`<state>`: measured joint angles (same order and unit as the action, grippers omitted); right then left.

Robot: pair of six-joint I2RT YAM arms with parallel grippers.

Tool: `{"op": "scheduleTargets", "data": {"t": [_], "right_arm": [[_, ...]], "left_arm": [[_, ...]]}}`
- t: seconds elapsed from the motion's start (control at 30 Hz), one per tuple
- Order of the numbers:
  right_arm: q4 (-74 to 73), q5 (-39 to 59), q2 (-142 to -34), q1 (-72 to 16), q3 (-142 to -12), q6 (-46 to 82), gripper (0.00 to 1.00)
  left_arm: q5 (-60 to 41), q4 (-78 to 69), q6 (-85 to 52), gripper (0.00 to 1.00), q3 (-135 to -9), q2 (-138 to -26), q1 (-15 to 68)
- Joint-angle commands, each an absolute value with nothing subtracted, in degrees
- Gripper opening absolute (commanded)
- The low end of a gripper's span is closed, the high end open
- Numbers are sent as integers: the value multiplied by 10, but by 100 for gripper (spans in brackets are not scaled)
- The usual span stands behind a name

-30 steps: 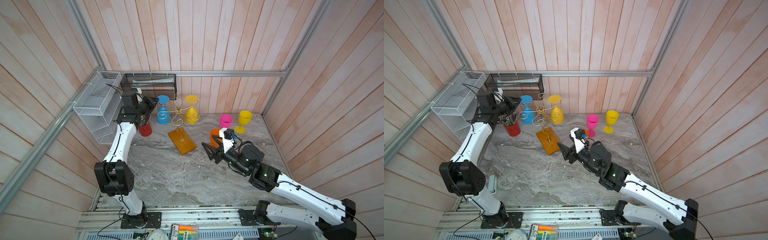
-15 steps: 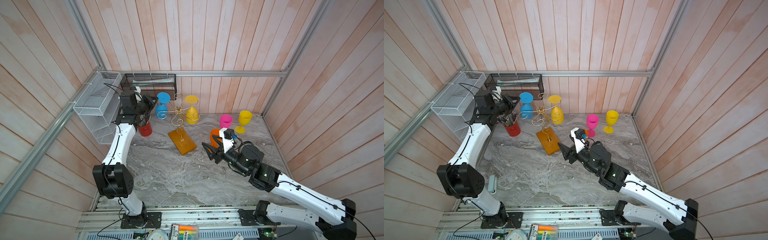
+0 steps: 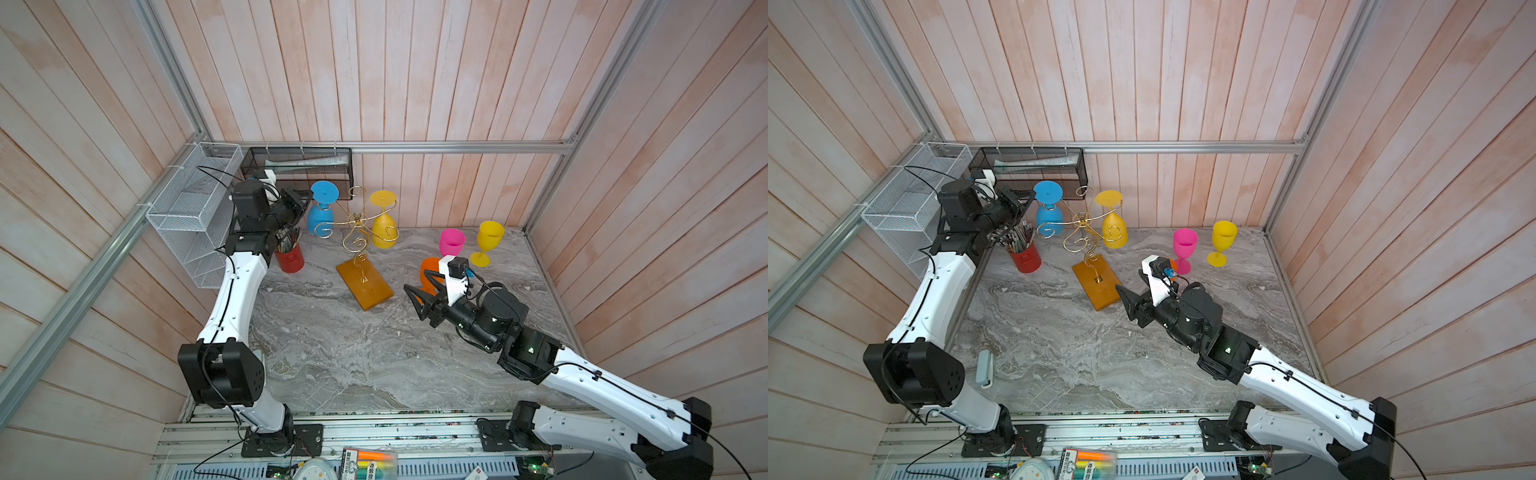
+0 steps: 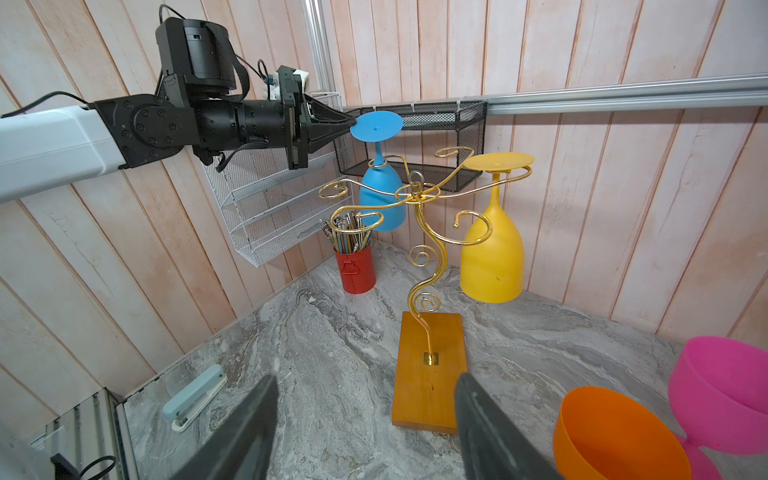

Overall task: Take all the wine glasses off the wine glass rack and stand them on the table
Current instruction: 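Lift the blue glass up off its hook with the left gripper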

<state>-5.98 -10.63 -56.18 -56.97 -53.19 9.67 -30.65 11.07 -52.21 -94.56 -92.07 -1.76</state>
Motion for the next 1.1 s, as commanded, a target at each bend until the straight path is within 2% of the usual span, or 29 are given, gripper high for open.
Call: {"op": "scheduleTargets", "data": {"t": [0.0, 0.5, 1.07], "right_arm": [[-55, -111, -557, -574, -548, 104, 68], [-44, -111, -544, -574, -547, 110, 67], [-44, -113, -552, -575, -550, 112, 67]], "left_arm": [[-298, 98, -520, 0, -941, -903, -19], [-285, 88, -519, 0, -959, -936, -22], [-350, 65, -503, 0, -961, -950, 0]]}}
